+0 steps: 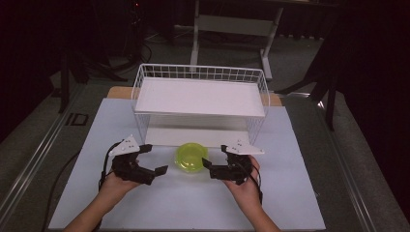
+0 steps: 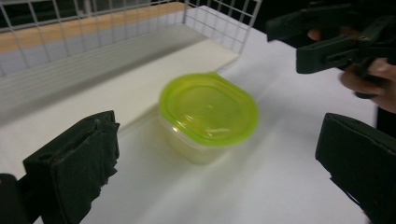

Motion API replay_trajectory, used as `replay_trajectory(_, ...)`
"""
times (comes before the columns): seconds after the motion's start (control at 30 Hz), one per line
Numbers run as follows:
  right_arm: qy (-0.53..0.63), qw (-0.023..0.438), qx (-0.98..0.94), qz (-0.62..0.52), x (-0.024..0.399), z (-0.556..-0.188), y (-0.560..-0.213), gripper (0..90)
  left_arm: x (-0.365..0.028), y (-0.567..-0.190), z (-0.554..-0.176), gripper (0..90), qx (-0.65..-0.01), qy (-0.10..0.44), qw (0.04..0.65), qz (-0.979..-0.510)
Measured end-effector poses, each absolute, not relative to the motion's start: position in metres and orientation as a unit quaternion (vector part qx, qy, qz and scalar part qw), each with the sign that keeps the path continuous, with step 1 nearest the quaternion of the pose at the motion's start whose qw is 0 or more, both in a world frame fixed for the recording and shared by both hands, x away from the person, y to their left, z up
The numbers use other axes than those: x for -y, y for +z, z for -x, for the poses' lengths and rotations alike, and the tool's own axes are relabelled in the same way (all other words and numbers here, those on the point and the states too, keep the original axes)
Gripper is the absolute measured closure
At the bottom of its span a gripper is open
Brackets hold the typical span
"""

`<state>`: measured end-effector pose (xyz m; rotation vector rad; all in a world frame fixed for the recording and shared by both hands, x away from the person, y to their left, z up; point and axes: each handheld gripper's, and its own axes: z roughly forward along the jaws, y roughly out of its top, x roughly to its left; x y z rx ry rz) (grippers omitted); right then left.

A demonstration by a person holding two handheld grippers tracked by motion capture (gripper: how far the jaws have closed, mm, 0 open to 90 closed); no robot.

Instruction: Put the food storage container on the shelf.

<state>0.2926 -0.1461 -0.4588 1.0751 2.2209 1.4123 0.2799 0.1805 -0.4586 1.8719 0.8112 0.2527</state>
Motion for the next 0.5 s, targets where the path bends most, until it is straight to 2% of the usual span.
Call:
replay_trajectory(0.13,0.474,0.127,-0.780,-0.388,0.144,-0.305,-0.464,26.2,-0.173,-0.463,-0.294,0.4,-0.360,0.097,0.506,-0.777)
replay_trajectory(0.37,0.465,0.119,-0.769,-0.423,0.142,-0.318,-0.473,27.3,-0.158,-0.475,-0.311,0.8,-0.385,0.076,0.486,-0.781)
replay_trajectory(0.4,0.464,0.119,-0.767,-0.428,0.142,-0.321,-0.476,27.5,-0.157,-0.476,-0.312,5.7,-0.383,0.076,0.485,-0.782)
replay_trajectory(0.5,0.461,0.114,-0.763,-0.439,0.141,-0.325,-0.481,34.8,-0.151,-0.480,-0.319,6.0,-0.399,0.058,0.474,-0.783)
